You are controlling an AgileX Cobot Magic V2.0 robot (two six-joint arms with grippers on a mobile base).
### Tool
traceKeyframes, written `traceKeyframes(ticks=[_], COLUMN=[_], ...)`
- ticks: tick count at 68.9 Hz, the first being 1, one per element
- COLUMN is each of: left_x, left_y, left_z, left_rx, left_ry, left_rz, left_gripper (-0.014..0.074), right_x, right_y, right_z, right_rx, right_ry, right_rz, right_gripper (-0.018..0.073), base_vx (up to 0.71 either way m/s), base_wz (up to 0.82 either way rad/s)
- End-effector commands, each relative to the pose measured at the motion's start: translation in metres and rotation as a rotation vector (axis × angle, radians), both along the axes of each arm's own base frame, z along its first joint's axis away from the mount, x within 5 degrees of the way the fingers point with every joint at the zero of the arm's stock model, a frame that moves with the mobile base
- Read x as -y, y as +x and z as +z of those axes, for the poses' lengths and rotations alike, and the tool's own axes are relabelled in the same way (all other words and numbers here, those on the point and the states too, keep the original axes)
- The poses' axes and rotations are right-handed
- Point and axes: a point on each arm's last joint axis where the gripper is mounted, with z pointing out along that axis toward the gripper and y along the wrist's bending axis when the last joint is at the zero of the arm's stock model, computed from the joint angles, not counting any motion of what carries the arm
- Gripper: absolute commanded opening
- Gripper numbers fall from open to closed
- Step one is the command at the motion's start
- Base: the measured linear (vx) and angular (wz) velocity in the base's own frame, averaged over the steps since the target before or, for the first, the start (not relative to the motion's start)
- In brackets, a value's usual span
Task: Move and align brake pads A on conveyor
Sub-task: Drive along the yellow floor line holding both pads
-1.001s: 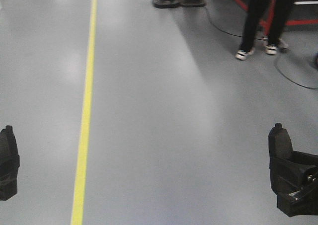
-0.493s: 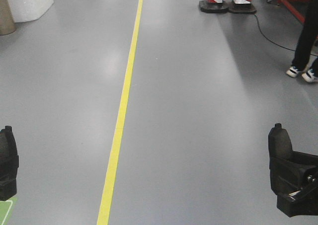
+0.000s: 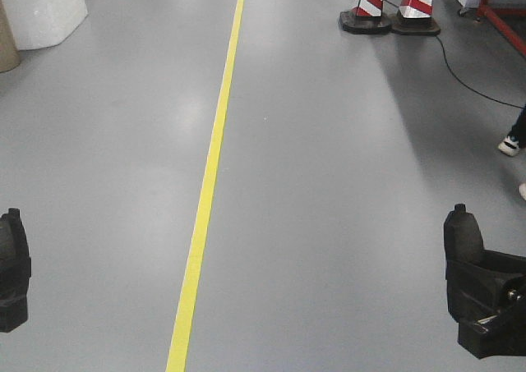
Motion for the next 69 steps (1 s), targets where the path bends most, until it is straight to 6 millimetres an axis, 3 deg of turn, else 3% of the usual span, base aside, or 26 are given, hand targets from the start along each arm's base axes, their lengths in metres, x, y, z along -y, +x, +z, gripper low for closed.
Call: traceKeyframes(ticks=[1, 69], left_x=[0.0017, 0.0017], left_y=[0.0046, 0.0048], left_z=[0.0155, 0.0154], left_rx=[0.110, 0.108], left_ry=[-0.031, -0.030], left_rz=[-0.005, -0.005], left_gripper=[0.0135, 0.0135], right_x=[-0.0012, -0.0012], right_y=[0.0036, 0.0036], right_z=[0.0177, 0.0177], right_rx=[0.116, 0.116], right_ry=[0.032, 0.032], right_rz=[0.004, 0.004], right_gripper=[-0.0010, -0.0010], base_vx=[0.54, 0.60], base_wz=[-0.02, -0.01])
